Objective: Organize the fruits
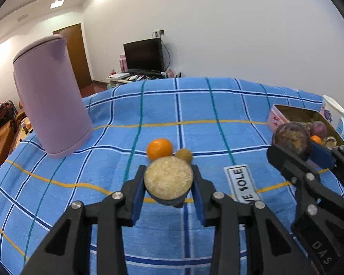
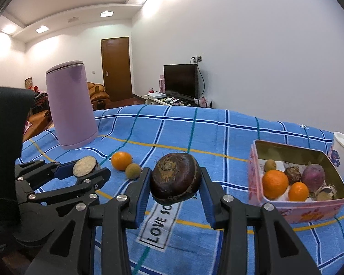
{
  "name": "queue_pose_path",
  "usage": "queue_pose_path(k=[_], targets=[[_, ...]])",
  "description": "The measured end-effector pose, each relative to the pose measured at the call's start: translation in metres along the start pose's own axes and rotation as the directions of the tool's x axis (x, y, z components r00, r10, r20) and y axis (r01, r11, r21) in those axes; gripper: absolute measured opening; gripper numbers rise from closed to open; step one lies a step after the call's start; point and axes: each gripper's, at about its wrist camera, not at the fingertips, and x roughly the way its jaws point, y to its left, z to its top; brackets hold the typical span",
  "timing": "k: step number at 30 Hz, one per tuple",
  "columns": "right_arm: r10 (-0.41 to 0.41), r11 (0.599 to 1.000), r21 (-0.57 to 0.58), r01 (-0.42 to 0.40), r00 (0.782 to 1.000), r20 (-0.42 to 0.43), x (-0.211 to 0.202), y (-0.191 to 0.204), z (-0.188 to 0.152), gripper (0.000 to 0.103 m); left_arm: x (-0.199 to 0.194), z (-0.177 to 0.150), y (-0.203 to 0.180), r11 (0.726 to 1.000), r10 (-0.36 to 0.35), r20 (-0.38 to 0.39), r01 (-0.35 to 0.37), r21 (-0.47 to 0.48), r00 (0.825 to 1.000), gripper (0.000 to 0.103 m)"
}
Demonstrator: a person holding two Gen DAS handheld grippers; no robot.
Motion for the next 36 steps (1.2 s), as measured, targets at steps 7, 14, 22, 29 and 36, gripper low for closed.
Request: queue_pose_path(k=[7, 14, 22, 29, 36], targets=[[-0.023, 1.0, 0.003, 0.023, 1.0, 0.003, -0.007, -0.019, -0.002, 0.043, -0.007, 0.003, -0.018, 1.0, -0.021, 0.012, 0.02, 0.016, 1.0, 0.039], [-0.057, 0.998, 0.016, 0.057, 0.998, 0.008, -0.015, -0.045, -0.005, 0.043, -0.008, 0.008, -0.035, 0.998, -0.052, 0.017, 0.051, 0.025, 0.999, 0.039], [-0.104, 0.994, 0.033, 0.103, 0.994, 0.016, -0.025, -0.072, -0.008, 0.043, -0.012, 0.015, -0.06, 0.995, -0.082, 0.035, 0.08, 0.055, 0.996, 0.039], [-0.146, 0.988, 0.061, 0.143, 0.989, 0.035, -0.037, -0.101, -0.009, 0.043, -0.014, 0.021, -0.085, 0.991, -0.112, 0.046, 0.108, 0.077, 0.993, 0.039], [-0.191, 0.977, 0.101, 0.187, 0.981, 0.034, -0.041, -0.131, -0.008, 0.043, -0.01, 0.028, -0.107, 0.986, -0.14, 0.046, 0.136, 0.093, 0.989, 0.039]])
